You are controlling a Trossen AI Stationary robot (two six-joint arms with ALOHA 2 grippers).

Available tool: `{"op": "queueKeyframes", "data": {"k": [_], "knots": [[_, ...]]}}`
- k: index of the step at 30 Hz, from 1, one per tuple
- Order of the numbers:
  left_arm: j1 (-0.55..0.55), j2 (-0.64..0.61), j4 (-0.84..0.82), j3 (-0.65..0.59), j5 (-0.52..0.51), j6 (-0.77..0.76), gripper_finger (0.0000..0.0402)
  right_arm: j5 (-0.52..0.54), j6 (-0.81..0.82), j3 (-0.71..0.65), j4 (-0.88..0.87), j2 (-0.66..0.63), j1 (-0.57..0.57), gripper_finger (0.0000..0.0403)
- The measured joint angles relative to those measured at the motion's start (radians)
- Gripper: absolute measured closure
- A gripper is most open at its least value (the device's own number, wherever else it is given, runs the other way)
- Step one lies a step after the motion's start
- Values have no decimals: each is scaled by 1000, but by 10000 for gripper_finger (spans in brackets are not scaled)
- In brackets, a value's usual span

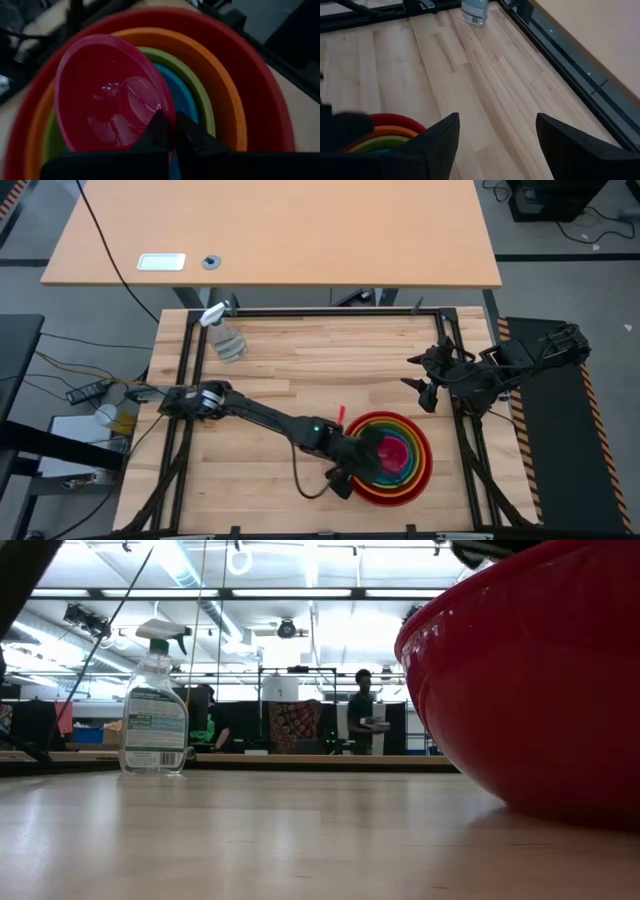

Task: Nest bowls inside each other
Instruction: Stack the pink bowl on top of the blue bowl, then return to Home Position

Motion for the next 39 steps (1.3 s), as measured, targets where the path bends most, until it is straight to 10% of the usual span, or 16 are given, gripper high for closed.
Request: {"op": "queueKeyframes", "data": {"k": [7,20,30,39], "knots": [[22,149,-187,180,-25,-37,384,-9,0,0,10,0,0,135],[-27,77,-233,184,-259,-61,162,-12,-2,0,13,1,0,135],[-49,-61,-584,184,-417,-171,208,124,6,-102,31,-50,71,135],[-35,-165,-781,184,-456,-284,253,41,-18,-371,249,-268,129,136]]}}
